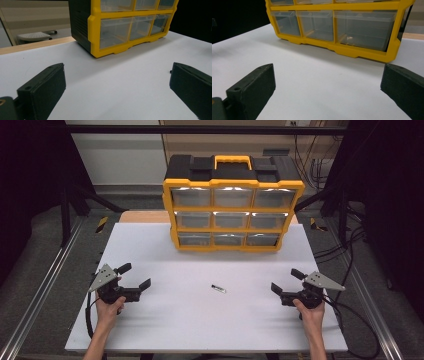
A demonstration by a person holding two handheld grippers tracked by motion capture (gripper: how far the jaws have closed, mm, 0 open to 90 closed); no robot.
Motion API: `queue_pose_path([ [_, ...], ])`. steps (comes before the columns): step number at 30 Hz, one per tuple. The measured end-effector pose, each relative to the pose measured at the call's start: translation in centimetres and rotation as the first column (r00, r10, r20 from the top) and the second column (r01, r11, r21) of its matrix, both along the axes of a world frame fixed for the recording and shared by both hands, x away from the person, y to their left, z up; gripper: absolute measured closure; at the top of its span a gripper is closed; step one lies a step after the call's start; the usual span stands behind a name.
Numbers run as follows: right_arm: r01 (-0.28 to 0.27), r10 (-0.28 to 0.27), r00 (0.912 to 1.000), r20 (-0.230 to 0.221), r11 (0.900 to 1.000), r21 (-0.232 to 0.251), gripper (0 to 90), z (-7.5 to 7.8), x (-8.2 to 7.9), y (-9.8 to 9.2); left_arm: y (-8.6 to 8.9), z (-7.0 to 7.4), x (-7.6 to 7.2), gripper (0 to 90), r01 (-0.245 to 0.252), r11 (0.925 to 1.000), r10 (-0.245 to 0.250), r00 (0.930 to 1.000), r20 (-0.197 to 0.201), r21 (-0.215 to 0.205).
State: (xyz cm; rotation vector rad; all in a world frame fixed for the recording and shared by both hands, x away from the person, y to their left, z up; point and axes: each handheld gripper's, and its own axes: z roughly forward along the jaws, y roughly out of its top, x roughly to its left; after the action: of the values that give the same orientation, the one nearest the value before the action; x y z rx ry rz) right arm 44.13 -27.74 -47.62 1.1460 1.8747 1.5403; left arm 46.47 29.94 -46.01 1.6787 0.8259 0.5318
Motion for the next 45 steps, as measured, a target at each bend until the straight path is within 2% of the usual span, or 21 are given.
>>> queue_pose_path([
  [19,0.005,-0.005,1.0000,-0.001,1.000,0.002,0.4,0.1,-0.1,-0.2,-0.2,0.0,0.1,0.8,-0.004,0.9999,0.004,1.0000,-0.003,0.013],
  [38,0.008,-0.008,0.9999,0.007,1.000,0.000,0.4,0.2,-0.1,-0.3,-1.3,1.2,0.5,0.7,0.015,0.9997,-0.015,0.9999,-0.003,0.017],
  [45,0.007,-0.007,1.0000,0.006,1.000,-0.001,0.4,0.2,-0.1,-0.3,-1.9,1.6,0.7,0.8,0.018,0.9991,-0.018,0.9998,0.002,0.039],
])
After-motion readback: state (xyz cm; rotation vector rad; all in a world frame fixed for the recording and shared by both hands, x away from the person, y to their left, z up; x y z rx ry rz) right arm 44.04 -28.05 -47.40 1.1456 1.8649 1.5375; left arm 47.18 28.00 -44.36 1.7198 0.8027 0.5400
